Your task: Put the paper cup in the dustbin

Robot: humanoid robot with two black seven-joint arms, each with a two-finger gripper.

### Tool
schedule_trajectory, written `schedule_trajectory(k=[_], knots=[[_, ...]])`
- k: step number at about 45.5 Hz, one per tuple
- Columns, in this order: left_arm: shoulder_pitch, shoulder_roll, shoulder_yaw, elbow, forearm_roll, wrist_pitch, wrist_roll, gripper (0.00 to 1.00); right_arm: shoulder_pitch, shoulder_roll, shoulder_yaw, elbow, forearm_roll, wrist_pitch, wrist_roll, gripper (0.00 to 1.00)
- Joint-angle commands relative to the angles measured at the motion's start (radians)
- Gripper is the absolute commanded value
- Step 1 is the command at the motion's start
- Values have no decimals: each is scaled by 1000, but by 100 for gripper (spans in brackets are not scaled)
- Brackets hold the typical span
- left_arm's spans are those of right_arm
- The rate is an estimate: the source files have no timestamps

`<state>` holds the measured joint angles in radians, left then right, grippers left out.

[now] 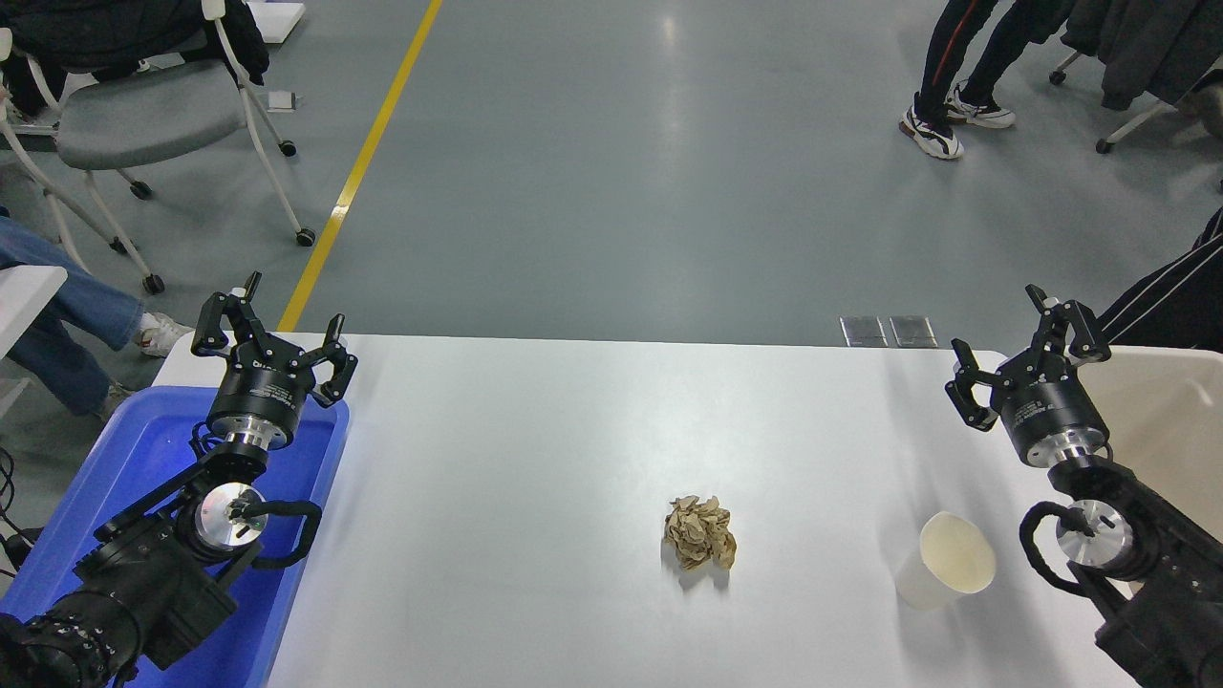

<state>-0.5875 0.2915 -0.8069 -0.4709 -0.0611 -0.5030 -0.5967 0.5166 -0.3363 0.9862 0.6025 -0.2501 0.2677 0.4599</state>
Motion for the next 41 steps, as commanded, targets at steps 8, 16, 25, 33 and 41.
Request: schedule_trajectory(k=[8, 16, 25, 33, 41], knots=[[0, 0, 0, 0, 0, 1, 0, 100, -3, -1, -1, 0, 0, -1, 0, 100], [0, 0, 0, 0, 0, 1, 0, 100, 0, -4, -6, 0, 0, 1, 0, 100], [0, 0, 0, 0, 0, 1, 0, 100, -1, -18, -8, 0, 0, 7, -1, 100], [0, 0, 0, 0, 0, 1, 0, 100, -1, -23, -8, 0, 0, 2, -1, 100], [0, 0, 0, 0, 0, 1, 0, 100, -7, -38, -6, -1, 0, -1, -1, 100]])
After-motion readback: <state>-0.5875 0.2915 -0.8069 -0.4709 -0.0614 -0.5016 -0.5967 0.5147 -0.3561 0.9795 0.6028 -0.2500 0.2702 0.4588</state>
